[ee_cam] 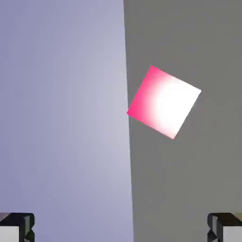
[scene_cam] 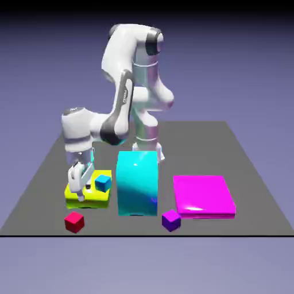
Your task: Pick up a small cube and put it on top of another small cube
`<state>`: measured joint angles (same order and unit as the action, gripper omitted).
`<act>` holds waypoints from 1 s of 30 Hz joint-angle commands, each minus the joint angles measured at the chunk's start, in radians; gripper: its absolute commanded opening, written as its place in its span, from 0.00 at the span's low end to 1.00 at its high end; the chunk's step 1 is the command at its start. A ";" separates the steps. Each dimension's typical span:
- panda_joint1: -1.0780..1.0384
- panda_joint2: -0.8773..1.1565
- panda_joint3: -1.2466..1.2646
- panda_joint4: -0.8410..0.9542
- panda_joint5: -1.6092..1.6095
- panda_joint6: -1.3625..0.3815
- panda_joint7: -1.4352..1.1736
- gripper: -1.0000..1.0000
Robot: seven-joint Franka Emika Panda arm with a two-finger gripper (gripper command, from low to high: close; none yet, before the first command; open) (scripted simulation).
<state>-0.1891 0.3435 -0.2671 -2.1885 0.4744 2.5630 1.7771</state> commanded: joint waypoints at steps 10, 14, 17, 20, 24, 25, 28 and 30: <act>-0.071 0.299 0.033 0.144 0.171 0.031 0.091 0.50; -0.052 0.226 -0.001 0.122 0.126 -0.018 0.124 0.00; -0.024 0.147 -0.029 0.096 0.088 -0.073 0.132 0.00; 0.056 0.149 0.017 0.103 0.114 -0.098 0.001 0.00; 0.181 0.143 0.104 0.106 0.138 -0.133 -0.170 0.00; 0.203 0.135 0.140 0.098 0.136 -0.134 -0.186 0.00; 0.272 0.112 0.249 0.074 0.130 -0.138 -0.235 0.00; 0.276 0.092 0.311 0.048 0.112 -0.124 -0.198 0.00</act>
<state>0.0865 0.4353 0.0435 -2.1403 0.5884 2.4396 1.5781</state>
